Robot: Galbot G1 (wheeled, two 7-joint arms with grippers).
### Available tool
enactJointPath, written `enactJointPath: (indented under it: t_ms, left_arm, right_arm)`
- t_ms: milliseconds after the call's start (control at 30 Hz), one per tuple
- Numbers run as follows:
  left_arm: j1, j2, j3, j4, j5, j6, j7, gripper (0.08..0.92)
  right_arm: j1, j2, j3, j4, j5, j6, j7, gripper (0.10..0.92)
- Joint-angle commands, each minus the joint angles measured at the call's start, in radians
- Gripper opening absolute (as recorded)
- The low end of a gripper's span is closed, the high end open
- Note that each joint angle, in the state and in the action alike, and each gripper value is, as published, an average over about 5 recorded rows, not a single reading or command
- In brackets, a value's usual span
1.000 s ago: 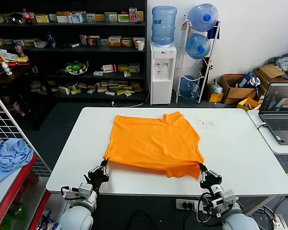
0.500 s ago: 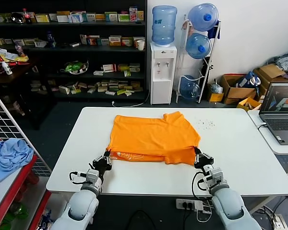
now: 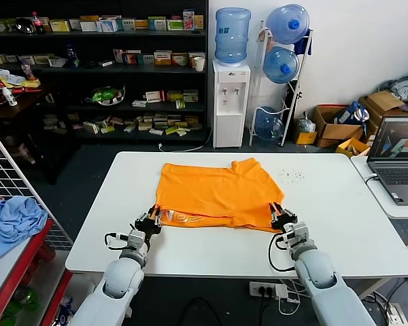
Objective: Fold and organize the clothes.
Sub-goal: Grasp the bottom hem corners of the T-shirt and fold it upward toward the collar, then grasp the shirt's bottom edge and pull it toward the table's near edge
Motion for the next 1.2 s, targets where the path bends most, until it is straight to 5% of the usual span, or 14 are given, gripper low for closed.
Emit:
enactJointPath:
  t_ms: [33,400,567,767,1200]
  left_arm:
    - [0.048,0.051,0.0,-0.05,-0.076,0.034,-0.003,0.392]
    - [0.086,0.09,-0.017,-0.089,-0.189,0.11,0.003,0.713]
    - [0.056,0.084,-0.017,-0.055,-0.223,0.129,0.0,0.809]
    - [0.021,0.072,-0.02,-0.007,-0.24,0.128,-0.001,0.791]
    - [0.011,0.07,-0.029,0.001,-0.269,0.127,0.016,0.42]
  right_arm:
    - [-0.071,-0.045,0.025,0.131,0.048,-0.109,-0.02,0.449]
    - [-0.183,-0.073,0.112,0.174,0.019,-0.184,-0.033,0.766]
    - [-0.164,-0.057,0.098,0.121,-0.003,-0.148,-0.049,0.812]
    - [-0.144,-0.041,0.082,0.075,-0.021,-0.125,-0.055,0.679]
    - [-0.148,-0.041,0.077,0.066,-0.021,-0.132,-0.064,0.306]
